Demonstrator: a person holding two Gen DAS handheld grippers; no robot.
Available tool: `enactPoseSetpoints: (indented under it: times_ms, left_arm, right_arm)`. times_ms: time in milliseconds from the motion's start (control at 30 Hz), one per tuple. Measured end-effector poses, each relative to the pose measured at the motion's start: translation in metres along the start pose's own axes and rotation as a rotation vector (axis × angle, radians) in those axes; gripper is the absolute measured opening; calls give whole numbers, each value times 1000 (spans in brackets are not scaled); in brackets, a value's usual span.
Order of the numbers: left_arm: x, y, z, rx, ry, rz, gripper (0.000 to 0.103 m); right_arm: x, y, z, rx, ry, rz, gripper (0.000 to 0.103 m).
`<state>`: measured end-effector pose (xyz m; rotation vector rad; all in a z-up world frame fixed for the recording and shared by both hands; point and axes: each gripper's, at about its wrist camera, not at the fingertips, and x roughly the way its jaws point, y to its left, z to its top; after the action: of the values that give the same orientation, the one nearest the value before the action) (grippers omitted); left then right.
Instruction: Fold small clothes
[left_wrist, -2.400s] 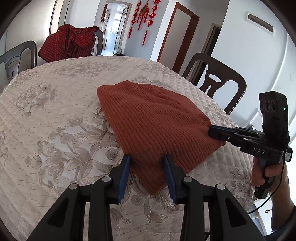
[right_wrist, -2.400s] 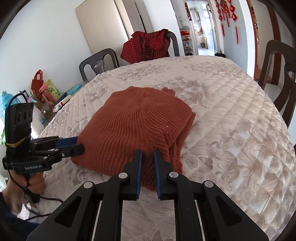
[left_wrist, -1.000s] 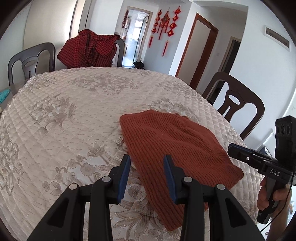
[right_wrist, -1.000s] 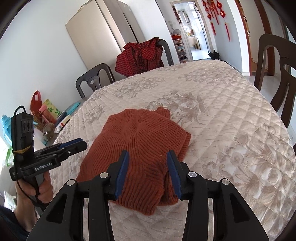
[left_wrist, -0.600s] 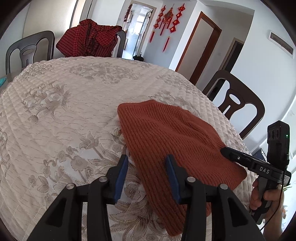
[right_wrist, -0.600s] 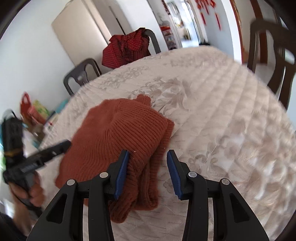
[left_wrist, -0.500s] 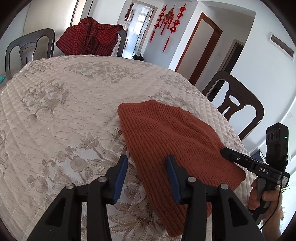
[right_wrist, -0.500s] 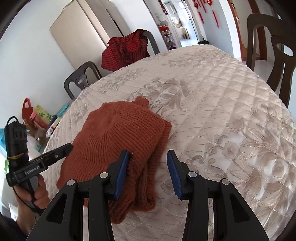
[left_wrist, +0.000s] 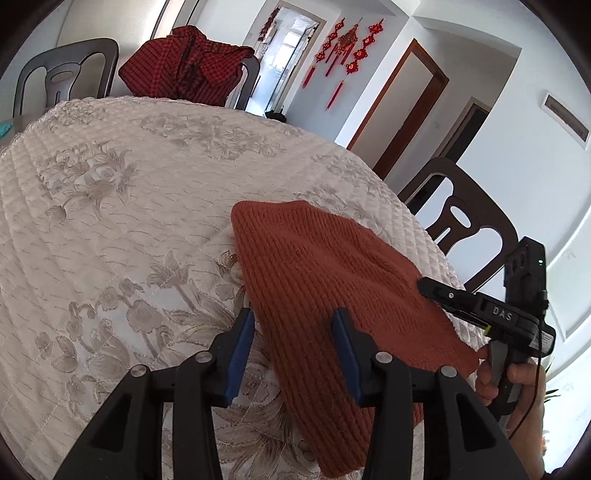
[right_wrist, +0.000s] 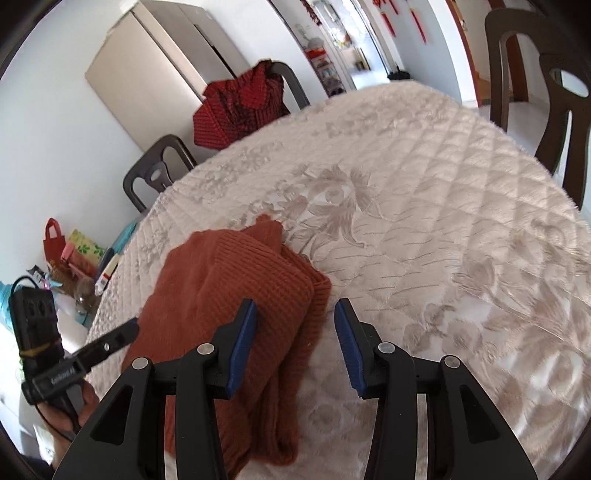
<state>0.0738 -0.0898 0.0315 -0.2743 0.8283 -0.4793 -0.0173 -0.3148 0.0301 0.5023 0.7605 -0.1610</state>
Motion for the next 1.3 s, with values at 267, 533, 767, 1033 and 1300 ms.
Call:
enactPoseSetpoints:
  times_ms: [267, 533, 767, 1033, 1300]
  left_arm:
    - [9, 8, 1, -36, 10, -13, 58]
    - [7, 14, -3, -75, 35, -57, 58]
    - [10, 16, -3, -101, 51, -98, 58]
    - [15, 12, -1, -101, 68, -112, 59]
    - [20, 7, 0, -78, 73, -125, 59]
  right_arm:
    - [10, -14, 12, 57, 14, 90, 52]
    - [7, -15, -1, 81, 65, 220, 51]
    - [11, -11, -2, 74, 96, 253, 51]
    - [14, -7, -5, 79, 108, 246, 47]
    - [12, -8, -13, 76, 115, 244, 40]
